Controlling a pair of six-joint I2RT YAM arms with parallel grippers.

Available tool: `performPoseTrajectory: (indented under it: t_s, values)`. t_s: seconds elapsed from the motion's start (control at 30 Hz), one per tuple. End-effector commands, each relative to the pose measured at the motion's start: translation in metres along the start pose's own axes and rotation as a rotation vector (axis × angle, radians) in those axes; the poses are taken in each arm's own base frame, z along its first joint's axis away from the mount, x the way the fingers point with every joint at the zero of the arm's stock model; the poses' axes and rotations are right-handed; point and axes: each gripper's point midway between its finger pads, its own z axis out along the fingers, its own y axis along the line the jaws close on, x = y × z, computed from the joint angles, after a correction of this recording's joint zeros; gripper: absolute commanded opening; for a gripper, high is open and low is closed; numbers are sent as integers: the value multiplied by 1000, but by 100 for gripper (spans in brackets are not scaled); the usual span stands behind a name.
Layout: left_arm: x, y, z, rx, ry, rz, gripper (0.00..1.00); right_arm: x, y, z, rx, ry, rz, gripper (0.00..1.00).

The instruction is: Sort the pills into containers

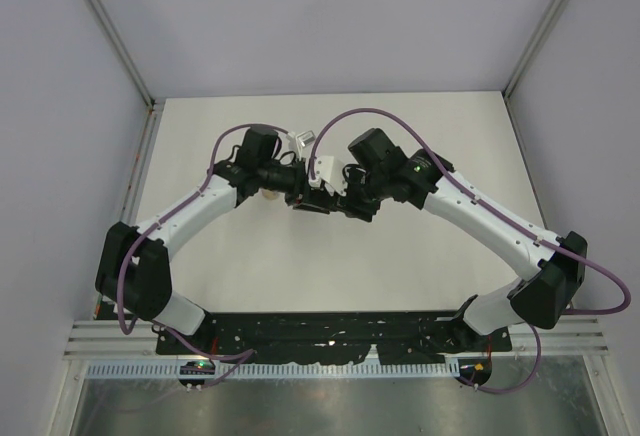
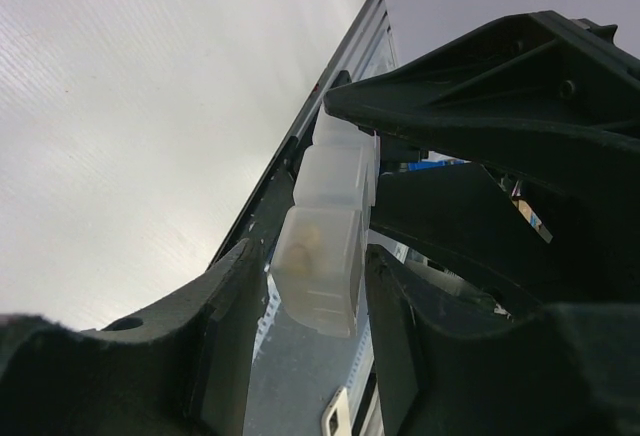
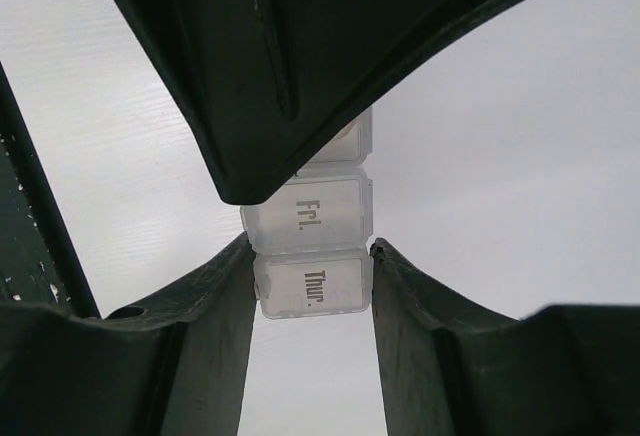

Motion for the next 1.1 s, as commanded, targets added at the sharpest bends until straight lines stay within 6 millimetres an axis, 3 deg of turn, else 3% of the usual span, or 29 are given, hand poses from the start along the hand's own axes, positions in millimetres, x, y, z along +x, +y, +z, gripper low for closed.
performPoseTrajectory:
  t_s: [0.0,0.27,0.4,0.5,0.57,0.67,0.83,1.07]
  values:
    - [-9,-13,0,44,-15,42,47,-20,-5,-9,16,-63,0,10]
    - [-10,-15,0,53,-16,45,41,-19,-1,-7,-8,-65,1,10]
    - [-11,-16,0,56,-17,42,31,-20,-1,-7,-10,-66,4,12]
    - [-10,-17,1,67,-13,35,15,-20,0,-7,-11,-67,4,16]
    - [-10,-17,1,72,-12,30,0,-21,0,-8,-9,-69,8,25]
    - [-10,-17,2,75,-15,22,0,-20,-2,-7,-4,-67,15,35]
    - [-9,-17,1,88,-17,19,0,-18,-2,-8,4,-66,19,59]
    - [-7,-18,1,95,-12,55,0,-21,-1,-18,22,-89,28,76]
